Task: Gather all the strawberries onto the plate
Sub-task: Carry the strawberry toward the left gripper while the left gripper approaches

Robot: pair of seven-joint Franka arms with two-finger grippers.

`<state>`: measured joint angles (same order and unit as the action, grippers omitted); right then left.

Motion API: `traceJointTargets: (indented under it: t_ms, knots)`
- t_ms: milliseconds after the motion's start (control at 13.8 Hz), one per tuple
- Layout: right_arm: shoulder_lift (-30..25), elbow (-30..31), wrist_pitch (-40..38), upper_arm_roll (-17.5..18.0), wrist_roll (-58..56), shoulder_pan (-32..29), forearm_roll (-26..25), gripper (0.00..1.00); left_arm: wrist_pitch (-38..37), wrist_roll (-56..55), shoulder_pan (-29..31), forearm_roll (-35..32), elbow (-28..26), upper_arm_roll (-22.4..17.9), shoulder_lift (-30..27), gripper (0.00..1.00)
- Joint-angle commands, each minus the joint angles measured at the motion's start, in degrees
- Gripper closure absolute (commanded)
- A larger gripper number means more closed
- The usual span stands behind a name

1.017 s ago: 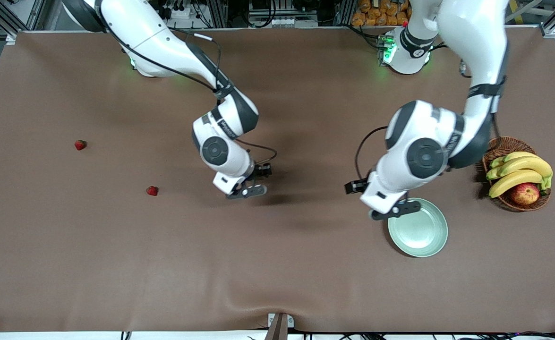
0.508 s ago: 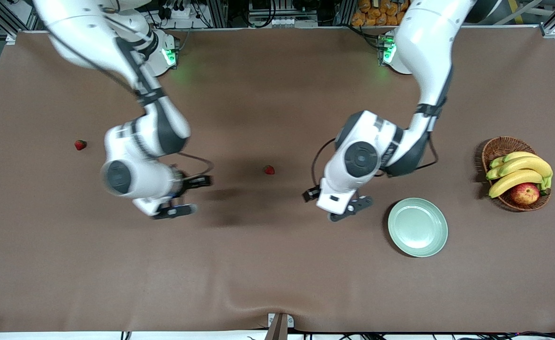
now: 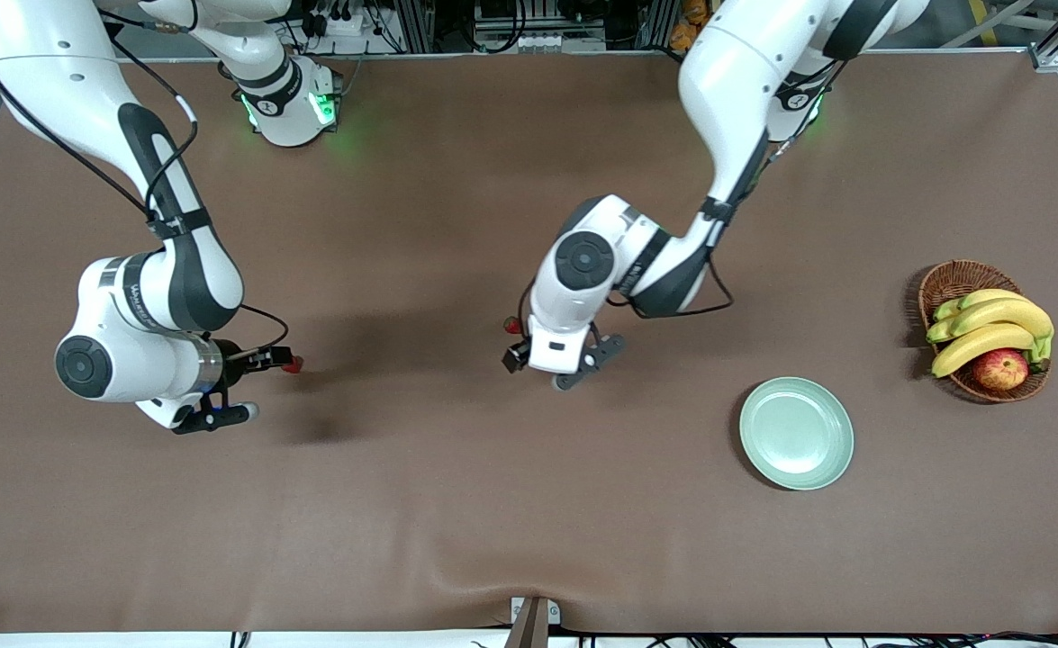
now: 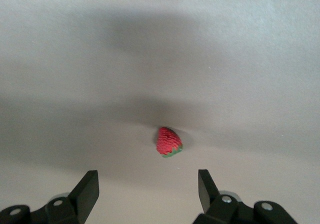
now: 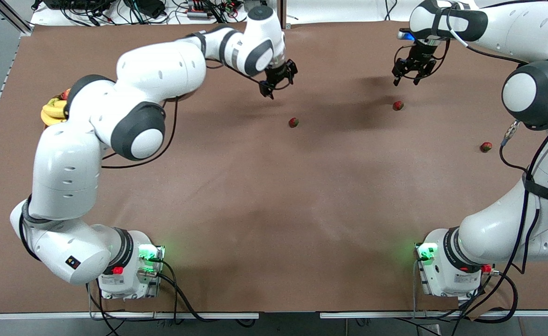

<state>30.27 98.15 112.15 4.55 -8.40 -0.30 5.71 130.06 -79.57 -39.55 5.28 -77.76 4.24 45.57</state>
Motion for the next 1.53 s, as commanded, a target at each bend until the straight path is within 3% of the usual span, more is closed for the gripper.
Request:
traceJointTargets:
  t_ms: [0,218,363,799,1307,1380,1453]
  knots:
    - [0.0,1.8,1.2,1.1,-0.6,-0.9,-0.7,0.15,1.9,-8.4,-2.8,0.8,1.8,-0.7,3.0,0.00]
    - [2.2,4.2,7.4,1.1,-0.6,-1.0,-0.7,0.16,2.0,-11.2,-5.6,0.4,1.6,-1.1,5.0,0.00]
    - [2.9,6.0,11.4,1.1,-0.6,-1.1,-0.7,0.16,4.1,-19.0,-6.0,0.0,1.6,-1.1,5.8,0.00]
    - [3.3,6.2,11.5,1.1,-0.6,-1.1,-0.7,0.17,4.5,-21.7,-6.6,-2.6,1.1,-1.2,6.7,0.00]
    - [3.7,7.5,12.0,1.1,-0.6,-0.6,-0.7,0.31,4.5,-22.3,-6.8,-2.6,1.0,-1.1,7.7,0.00]
    - [3.8,7.6,12.2,1.1,-0.7,-0.6,-0.7,0.34,4.5,-22.3,-6.8,-2.6,1.1,-1.1,7.6,0.21]
    - [3.9,7.6,12.3,1.1,-1.2,-0.6,-0.7,0.35,4.5,-22.3,-6.8,-2.6,1.1,-1.1,7.6,0.51]
